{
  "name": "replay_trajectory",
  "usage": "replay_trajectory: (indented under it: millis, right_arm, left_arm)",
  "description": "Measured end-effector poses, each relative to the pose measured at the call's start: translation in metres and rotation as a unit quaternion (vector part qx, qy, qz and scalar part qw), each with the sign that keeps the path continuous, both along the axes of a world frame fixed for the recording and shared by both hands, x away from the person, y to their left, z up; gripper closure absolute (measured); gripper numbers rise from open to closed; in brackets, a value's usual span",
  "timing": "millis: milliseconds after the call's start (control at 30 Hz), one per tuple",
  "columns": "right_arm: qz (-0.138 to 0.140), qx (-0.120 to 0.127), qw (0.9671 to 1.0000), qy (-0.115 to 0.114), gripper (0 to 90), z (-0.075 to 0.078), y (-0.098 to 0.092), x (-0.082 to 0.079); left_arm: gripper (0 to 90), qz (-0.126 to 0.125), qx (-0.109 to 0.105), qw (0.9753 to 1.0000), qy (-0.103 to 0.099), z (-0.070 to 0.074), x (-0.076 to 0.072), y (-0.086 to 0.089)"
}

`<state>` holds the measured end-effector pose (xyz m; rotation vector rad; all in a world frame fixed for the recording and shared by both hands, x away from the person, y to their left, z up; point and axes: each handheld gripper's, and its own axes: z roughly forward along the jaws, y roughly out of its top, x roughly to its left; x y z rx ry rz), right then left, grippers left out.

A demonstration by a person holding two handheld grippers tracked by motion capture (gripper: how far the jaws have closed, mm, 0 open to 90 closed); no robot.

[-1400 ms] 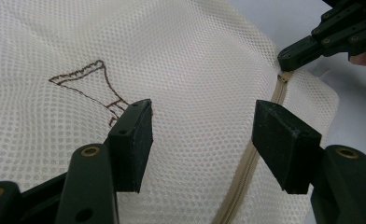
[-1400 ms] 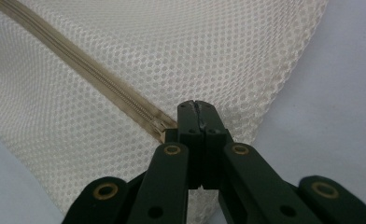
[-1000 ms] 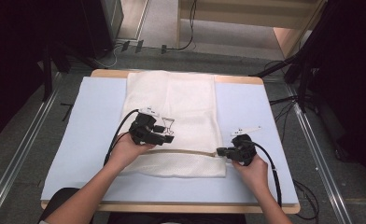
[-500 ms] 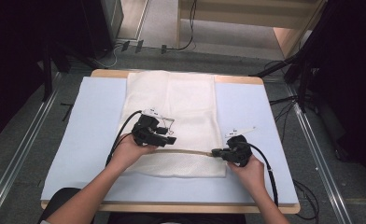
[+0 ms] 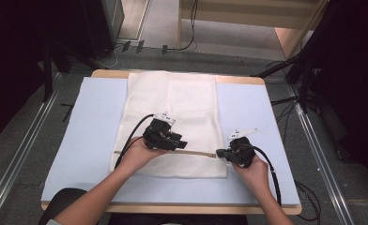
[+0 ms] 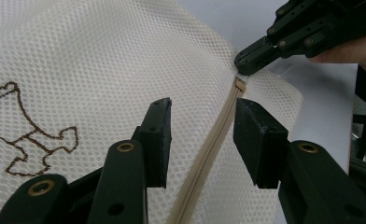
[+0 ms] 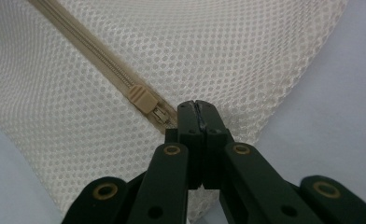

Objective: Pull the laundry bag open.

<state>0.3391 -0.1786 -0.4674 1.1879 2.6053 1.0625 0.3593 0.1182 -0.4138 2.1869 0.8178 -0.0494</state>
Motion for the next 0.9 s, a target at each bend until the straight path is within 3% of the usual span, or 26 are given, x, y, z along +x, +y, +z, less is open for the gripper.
replay_trajectory:
  millis: [67, 200, 367, 433, 533, 733, 900]
  right_arm:
    - [0.007, -0.005, 0.9999, -0.01, 90.0, -0.001, 0.0, -0.001]
    - [0.019, -0.011, 0.9995, -0.024, 90.0, -0.001, 0.001, -0.002]
    - [0.02, 0.005, 0.9996, -0.019, 90.0, -0.003, -0.003, -0.001]
    - [0.022, 0.007, 0.9995, -0.023, 90.0, -0.004, -0.003, -0.002]
    - [0.023, 0.011, 0.9993, -0.029, 90.0, -0.005, -0.004, -0.003]
    - [0.017, 0.029, 0.9992, -0.02, 90.0, -0.007, -0.008, -0.002]
    - [0.019, 0.02, 0.9993, -0.026, 90.0, -0.007, -0.006, -0.003]
  left_arm:
    - [60.2, -0.001, -0.004, 0.9999, 0.015, -0.001, 0.001, -0.004]
    - [62.4, -0.007, -0.004, 0.9998, 0.016, -0.002, 0.0, -0.013]
    - [65.1, -0.012, 0.002, 0.9999, 0.009, -0.007, -0.003, -0.028]
    - [68.1, -0.015, 0.011, 0.9998, -0.002, -0.007, -0.004, -0.034]
    - [74.1, -0.015, 0.008, 0.9998, -0.009, -0.009, -0.006, -0.04]
    - [76.5, -0.022, 0.017, 0.9995, 0.015, -0.018, -0.002, -0.053]
    - [77.1, -0.026, 0.027, 0.999, 0.025, -0.024, -0.001, -0.061]
